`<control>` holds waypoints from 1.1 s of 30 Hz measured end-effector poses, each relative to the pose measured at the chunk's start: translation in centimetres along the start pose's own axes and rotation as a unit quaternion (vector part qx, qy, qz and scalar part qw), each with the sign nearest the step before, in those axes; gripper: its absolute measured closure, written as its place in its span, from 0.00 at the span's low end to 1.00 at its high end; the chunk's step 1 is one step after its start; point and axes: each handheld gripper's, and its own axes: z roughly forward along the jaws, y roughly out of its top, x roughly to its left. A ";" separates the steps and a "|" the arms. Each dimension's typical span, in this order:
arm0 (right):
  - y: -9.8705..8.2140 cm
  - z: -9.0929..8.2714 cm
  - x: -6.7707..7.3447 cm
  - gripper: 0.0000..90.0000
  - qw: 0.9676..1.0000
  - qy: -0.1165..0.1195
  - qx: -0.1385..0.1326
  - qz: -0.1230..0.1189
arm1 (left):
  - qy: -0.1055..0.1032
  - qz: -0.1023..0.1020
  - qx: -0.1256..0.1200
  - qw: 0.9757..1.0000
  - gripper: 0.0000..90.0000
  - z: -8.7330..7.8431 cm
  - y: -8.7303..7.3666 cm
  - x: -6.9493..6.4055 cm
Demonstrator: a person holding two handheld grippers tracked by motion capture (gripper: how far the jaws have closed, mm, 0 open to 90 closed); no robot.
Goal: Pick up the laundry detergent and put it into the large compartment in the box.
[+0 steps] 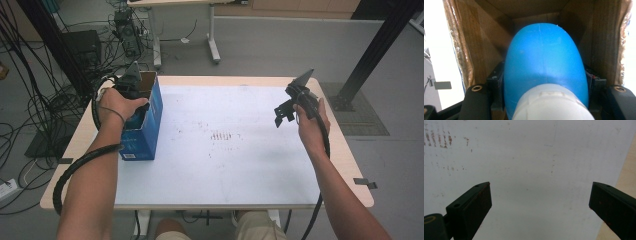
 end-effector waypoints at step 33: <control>0.1 0.1 0.5 0.05 1.000 -0.001 -0.001 -0.005 | 0.007 -0.004 -0.010 1.000 0.32 -2.3 -0.5 0.0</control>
